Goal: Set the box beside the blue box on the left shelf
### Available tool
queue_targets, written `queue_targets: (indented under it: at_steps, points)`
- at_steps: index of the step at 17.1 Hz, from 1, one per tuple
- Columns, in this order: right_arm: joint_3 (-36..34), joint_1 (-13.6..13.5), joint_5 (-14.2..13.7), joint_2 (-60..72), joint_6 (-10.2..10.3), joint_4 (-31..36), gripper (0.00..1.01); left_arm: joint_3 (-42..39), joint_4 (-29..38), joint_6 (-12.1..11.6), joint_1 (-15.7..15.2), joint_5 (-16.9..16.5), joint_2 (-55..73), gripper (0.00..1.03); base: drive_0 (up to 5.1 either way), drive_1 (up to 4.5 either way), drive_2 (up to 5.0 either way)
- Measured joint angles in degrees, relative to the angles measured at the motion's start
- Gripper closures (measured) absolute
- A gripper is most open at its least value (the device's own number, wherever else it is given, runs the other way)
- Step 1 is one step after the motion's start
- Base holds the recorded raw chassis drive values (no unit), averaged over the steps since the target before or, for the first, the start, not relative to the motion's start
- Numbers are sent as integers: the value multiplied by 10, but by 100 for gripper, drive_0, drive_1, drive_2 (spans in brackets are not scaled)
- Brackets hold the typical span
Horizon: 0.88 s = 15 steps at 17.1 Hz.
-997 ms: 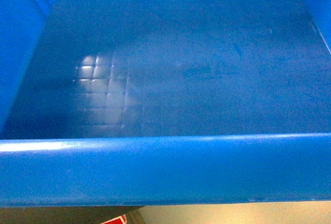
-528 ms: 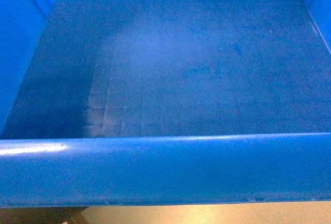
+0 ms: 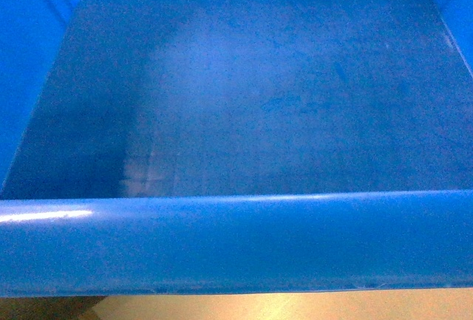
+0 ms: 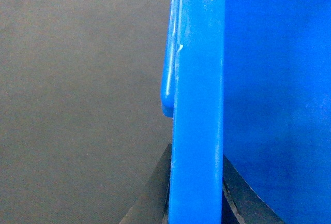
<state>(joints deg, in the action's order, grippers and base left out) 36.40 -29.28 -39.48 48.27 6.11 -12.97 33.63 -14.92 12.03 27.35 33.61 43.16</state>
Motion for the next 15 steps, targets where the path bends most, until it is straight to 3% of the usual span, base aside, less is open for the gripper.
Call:
queue_targets:
  at_steps: [15]
  points:
    - [0,0,-2,0,0,0,85,0,0,0,0,0,0,92,-145,-145,-145]
